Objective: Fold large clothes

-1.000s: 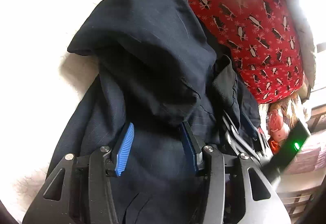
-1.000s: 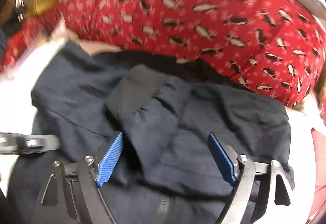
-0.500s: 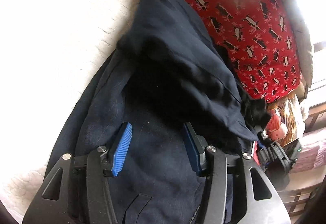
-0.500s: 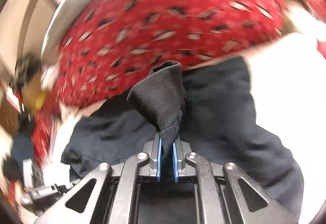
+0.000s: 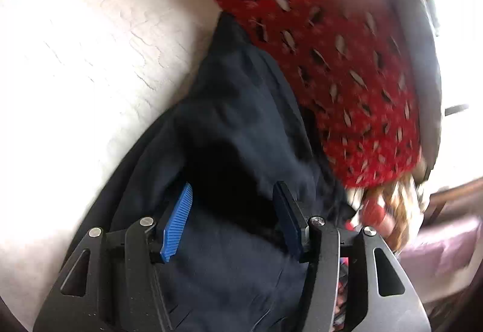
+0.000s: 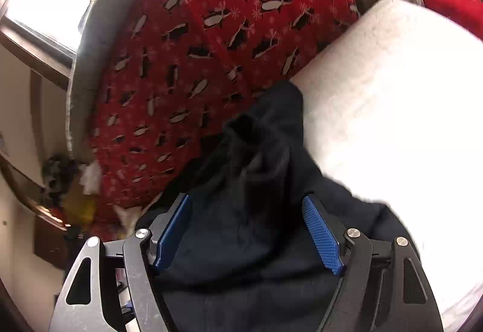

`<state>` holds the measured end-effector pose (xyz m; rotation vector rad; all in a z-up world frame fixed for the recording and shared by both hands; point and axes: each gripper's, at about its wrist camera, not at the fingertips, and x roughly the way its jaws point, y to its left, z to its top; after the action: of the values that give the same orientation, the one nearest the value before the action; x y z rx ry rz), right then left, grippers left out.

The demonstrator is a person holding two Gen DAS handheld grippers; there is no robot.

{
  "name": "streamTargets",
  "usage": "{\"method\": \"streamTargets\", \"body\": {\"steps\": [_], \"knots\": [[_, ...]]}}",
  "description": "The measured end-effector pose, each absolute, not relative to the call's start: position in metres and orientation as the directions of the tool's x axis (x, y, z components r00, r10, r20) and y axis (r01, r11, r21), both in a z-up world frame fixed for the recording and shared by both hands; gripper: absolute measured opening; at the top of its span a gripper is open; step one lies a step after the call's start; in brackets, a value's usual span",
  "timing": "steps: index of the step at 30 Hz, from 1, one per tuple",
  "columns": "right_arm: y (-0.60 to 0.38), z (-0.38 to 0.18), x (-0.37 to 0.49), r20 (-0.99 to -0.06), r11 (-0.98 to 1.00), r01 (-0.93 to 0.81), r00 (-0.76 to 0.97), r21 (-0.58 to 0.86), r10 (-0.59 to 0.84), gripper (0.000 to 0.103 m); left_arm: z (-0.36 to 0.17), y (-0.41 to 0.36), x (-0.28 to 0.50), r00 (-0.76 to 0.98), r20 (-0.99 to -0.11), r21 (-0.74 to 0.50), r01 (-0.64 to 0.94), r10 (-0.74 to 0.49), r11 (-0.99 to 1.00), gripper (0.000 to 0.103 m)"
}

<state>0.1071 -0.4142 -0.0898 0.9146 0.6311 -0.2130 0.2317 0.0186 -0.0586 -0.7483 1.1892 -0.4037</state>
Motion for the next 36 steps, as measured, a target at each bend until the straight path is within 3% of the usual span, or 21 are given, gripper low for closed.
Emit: {"method": "streamTargets", "body": {"steps": [2, 3, 4, 5, 8, 9, 13, 15, 20, 21, 25, 30, 31, 33, 36], "knots": [[-0.418, -0.093, 0.126, -0.639, 0.633, 0.459, 0.765, 0.623, 0.074, 0.074, -0.066, 0.017, 0.246, 0.318, -0.696, -0.708, -0.154, -0.644, 0.689, 0.054], [-0.419, -0.092, 0.134, -0.657, 0.652, 0.459, 0.750, 0.604, 0.080, 0.045, -0.067, 0.016, 0.253, 0.311, -0.712, -0.694, -0.174, -0.630, 0.698, 0.054], [-0.420, -0.087, 0.140, -0.656, 0.667, 0.432, 0.747, 0.607, 0.112, 0.009, -0.066, 0.015, 0.256, 0.309, -0.721, -0.684, -0.181, -0.620, 0.706, 0.053], [-0.422, -0.076, 0.137, -0.617, 0.664, 0.396, 0.777, 0.634, 0.126, 0.008, -0.063, 0.015, 0.257, 0.317, -0.721, -0.683, -0.171, -0.616, 0.710, 0.053], [-0.429, -0.050, 0.111, -0.501, 0.657, 0.324, 0.860, 0.681, 0.095, 0.008, -0.054, 0.014, 0.250, 0.350, -0.775, -0.598, -0.138, -0.526, 0.789, 0.039], [-0.432, -0.052, 0.105, -0.512, 0.655, 0.342, 0.855, 0.673, 0.080, 0.008, -0.057, 0.014, 0.248, 0.338, -0.791, -0.577, -0.140, -0.509, 0.804, 0.032], [-0.438, -0.107, 0.099, -0.734, 0.669, 0.501, 0.672, 0.549, 0.098, 0.009, -0.069, 0.022, 0.238, 0.323, -0.810, -0.557, -0.158, -0.490, 0.816, 0.032], [-0.435, -0.109, 0.090, -0.726, 0.674, 0.490, 0.680, 0.553, 0.100, 0.009, -0.066, 0.024, 0.229, 0.333, -0.814, -0.543, -0.145, -0.476, 0.827, 0.032], [-0.432, -0.064, 0.068, -0.652, 0.679, 0.507, 0.756, 0.530, -0.056, 0.032, -0.049, 0.032, 0.217, 0.369, -0.774, -0.583, -0.099, -0.514, 0.807, 0.033], [-0.429, -0.054, 0.068, -0.621, 0.689, 0.482, 0.782, 0.541, -0.059, 0.040, -0.045, 0.034, 0.216, 0.377, -0.763, -0.594, -0.089, -0.525, 0.800, 0.036], [-0.406, -0.040, 0.098, -0.603, 0.748, 0.384, 0.798, 0.541, 0.026, 0.051, -0.043, 0.036, 0.224, 0.392, -0.742, -0.621, -0.096, -0.544, 0.778, 0.048], [-0.368, -0.064, 0.128, -0.612, 0.775, 0.280, 0.773, 0.567, 0.169, 0.051, -0.064, 0.012, 0.249, 0.336, -0.801, -0.557, -0.117, -0.494, 0.822, 0.047], [-0.358, -0.081, 0.136, -0.642, 0.772, 0.276, 0.737, 0.572, 0.212, 0.050, -0.069, 0.009, 0.253, 0.322, -0.832, -0.512, -0.134, -0.451, 0.848, 0.038], [-0.344, -0.102, 0.149, -0.707, 0.790, 0.297, 0.669, 0.537, 0.229, 0.048, -0.071, 0.008, 0.255, 0.326, -0.839, -0.500, -0.147, -0.435, 0.854, 0.030], [-0.328, -0.098, 0.157, -0.716, 0.825, 0.290, 0.673, 0.486, 0.185, 0.047, -0.064, 0.010, 0.251, 0.347, -0.827, -0.510, -0.128, -0.443, 0.851, 0.029]]}}
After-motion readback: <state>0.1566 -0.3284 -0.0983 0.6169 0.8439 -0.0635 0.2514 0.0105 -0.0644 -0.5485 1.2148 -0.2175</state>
